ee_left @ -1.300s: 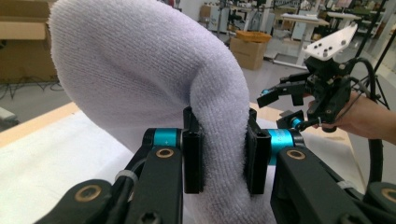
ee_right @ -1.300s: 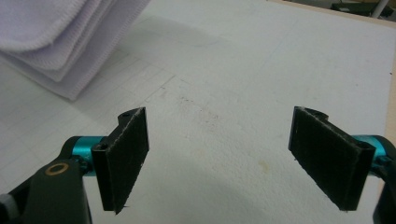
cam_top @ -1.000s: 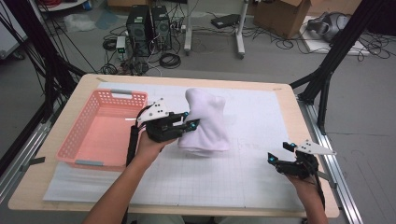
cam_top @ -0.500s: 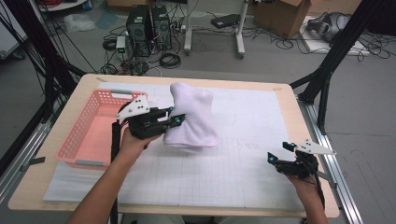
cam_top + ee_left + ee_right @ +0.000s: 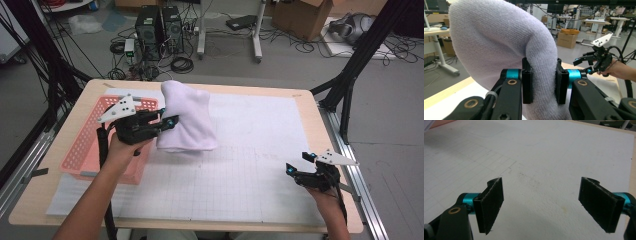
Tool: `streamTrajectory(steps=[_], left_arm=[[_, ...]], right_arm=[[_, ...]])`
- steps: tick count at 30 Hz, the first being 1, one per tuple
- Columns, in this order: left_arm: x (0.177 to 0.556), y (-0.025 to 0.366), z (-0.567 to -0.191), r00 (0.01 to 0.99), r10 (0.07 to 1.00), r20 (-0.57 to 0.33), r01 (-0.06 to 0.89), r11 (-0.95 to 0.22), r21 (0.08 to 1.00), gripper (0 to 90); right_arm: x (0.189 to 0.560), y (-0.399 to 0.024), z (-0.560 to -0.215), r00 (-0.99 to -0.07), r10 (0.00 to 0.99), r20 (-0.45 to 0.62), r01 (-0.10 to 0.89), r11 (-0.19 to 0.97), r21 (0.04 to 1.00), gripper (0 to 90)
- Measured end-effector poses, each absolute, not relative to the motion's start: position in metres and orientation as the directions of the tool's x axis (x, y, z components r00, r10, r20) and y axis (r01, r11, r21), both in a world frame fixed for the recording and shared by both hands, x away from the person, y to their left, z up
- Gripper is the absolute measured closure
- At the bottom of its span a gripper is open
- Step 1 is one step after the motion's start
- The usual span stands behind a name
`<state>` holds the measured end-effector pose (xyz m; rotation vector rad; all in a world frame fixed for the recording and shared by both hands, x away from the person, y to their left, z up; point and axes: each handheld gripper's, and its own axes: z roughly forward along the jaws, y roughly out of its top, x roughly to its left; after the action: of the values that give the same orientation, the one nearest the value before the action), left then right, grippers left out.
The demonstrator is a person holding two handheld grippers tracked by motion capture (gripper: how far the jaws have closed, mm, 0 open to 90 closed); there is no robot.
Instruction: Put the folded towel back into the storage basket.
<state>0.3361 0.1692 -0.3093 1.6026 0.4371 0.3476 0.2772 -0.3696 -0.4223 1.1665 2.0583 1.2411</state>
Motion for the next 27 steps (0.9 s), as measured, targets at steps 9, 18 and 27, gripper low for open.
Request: streamTrajectory(steps=[9, 18, 27], left_arm=[[0.334, 0.198, -0.299, 0.863, 0.504, -0.029, 0.063, -0.051, 0.997, 74.0], [0.331, 0.230, -0.293, 0.854, 0.518, -0.048, 0.068, -0.020, 0.997, 73.9], [0.329, 0.260, -0.289, 0.837, 0.544, -0.060, 0.077, -0.008, 0.997, 73.9]], right_arm=[[0.277, -0.371, -0.422, -0.526, 0.850, 0.037, 0.426, 0.226, 0.876, 19.1], [0.277, -0.371, -0.422, -0.523, 0.852, 0.032, 0.428, 0.230, 0.874, 19.1], [0.277, -0.372, -0.422, -0.517, 0.856, 0.028, 0.426, 0.229, 0.875, 19.1]])
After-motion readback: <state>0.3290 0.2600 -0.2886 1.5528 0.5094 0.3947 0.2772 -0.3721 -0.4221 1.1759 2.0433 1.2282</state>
